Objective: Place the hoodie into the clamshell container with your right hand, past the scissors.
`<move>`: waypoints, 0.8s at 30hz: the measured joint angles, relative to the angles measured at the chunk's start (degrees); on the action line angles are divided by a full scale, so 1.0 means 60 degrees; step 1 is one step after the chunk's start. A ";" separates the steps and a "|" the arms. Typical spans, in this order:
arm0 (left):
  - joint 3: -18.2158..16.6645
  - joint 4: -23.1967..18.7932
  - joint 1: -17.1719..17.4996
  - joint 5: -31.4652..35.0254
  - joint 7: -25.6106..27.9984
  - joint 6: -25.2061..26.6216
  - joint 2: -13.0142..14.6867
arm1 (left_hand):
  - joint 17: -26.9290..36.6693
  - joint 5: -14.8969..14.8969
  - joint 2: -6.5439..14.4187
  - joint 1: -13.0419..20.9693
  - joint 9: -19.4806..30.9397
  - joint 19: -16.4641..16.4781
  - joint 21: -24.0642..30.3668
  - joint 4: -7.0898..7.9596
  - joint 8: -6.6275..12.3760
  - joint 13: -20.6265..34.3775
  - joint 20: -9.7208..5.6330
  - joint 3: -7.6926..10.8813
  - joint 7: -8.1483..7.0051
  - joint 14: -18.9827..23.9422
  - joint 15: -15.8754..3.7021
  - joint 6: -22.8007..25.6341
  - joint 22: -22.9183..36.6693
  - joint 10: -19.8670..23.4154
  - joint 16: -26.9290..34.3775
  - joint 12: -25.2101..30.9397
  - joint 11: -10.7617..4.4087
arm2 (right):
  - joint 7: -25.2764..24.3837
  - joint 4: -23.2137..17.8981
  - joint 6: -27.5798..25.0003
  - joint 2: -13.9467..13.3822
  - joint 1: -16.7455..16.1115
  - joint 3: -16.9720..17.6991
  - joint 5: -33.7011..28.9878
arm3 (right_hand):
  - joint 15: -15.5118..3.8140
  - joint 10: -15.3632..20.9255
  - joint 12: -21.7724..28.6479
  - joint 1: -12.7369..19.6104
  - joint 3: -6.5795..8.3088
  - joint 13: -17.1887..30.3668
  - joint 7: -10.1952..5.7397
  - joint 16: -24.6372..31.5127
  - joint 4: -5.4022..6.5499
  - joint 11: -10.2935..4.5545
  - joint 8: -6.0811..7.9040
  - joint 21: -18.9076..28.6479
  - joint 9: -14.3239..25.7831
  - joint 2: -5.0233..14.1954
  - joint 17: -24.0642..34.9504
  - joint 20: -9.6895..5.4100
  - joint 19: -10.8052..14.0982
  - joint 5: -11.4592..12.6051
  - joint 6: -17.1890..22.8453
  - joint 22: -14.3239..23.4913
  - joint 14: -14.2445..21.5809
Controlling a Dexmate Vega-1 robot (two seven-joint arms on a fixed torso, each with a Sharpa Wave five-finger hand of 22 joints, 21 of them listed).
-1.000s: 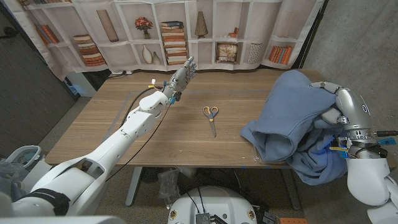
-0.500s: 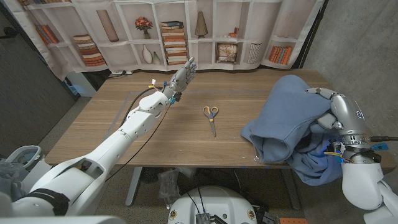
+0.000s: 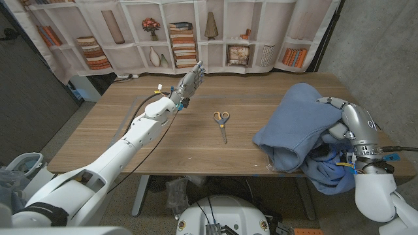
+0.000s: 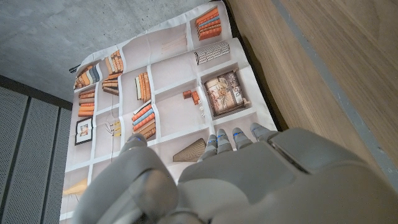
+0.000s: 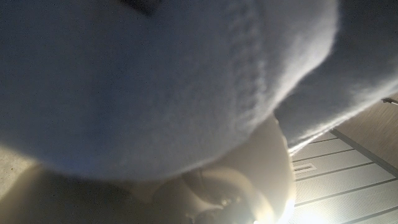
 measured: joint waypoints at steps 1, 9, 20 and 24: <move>-0.0007 -0.0024 0.0015 0.0000 0.0025 0.0001 0.0009 | 0.0000 0.0000 0.0000 0.0000 0.0000 0.0000 0.0000 0.0000 0.0000 0.0000 0.0000 0.0000 0.0000 0.0000 0.0000 0.0000 0.0000 0.0000 0.0000 0.0000 0.0000 | -0.0027 0.0029 -0.0012 -0.0042 -0.0011 -0.0039 0.0018 | 0.0000 0.0000 0.0000 0.0000 0.0000 0.0001 -0.0008 0.0000 0.0000 0.0000 0.0003 0.0000 0.0000 0.0000 0.0000 0.0000 0.0000 0.0004 0.0009 0.0000 0.0000; -0.0046 -0.0208 0.0129 0.0004 0.0127 0.0005 0.0079 | 0.0000 0.0000 0.0000 0.0000 0.0000 0.0000 0.0000 0.0000 0.0000 0.0000 0.0000 0.0000 0.0000 0.0000 0.0000 0.0000 0.0000 0.0000 0.0000 0.0000 0.0000 | -0.0182 0.0154 -0.0115 -0.0230 -0.0062 -0.0217 0.0077 | 0.0000 0.0000 0.0000 0.0000 -0.0001 0.0003 -0.0022 -0.0001 0.0000 -0.0003 0.0002 0.0000 0.0005 0.0000 -0.0002 0.0000 0.0000 0.0035 0.0023 -0.0001 0.0000; -0.0076 -0.0409 0.0240 0.0004 0.0226 0.0037 0.0157 | 0.0000 0.0000 0.0028 0.0028 0.0000 0.0000 0.0000 0.0000 0.0000 0.0000 0.0000 0.0001 0.0000 0.0000 0.0000 0.0000 0.0000 0.0000 0.0000 0.0000 0.0000 | -0.0448 0.0360 -0.0284 -0.0512 -0.0076 -0.0503 0.0075 | 0.0001 0.0009 -0.0003 0.0001 -0.0002 0.0022 -0.0018 -0.0001 0.0001 -0.0014 0.0000 -0.0001 0.0009 0.0000 -0.0003 0.0000 0.0000 0.0034 0.0027 -0.0001 0.0001; -0.0079 -0.0471 0.0269 0.0004 0.0247 0.0060 0.0182 | 0.0000 0.0000 0.0038 0.0038 0.0000 0.0000 0.0000 0.0000 0.0000 0.0000 0.0000 0.0001 0.0000 0.0000 0.0000 0.0000 0.0000 0.0000 0.0000 0.0000 0.0000 | -0.0569 0.0448 -0.0369 -0.0634 -0.0056 -0.0630 0.0044 | 0.0001 0.0009 -0.0004 0.0000 -0.0002 0.0022 0.0028 -0.0001 0.0002 -0.0015 -0.0004 -0.0001 0.0007 0.0001 -0.0003 -0.0036 -0.0036 0.0033 0.0074 -0.0001 0.0000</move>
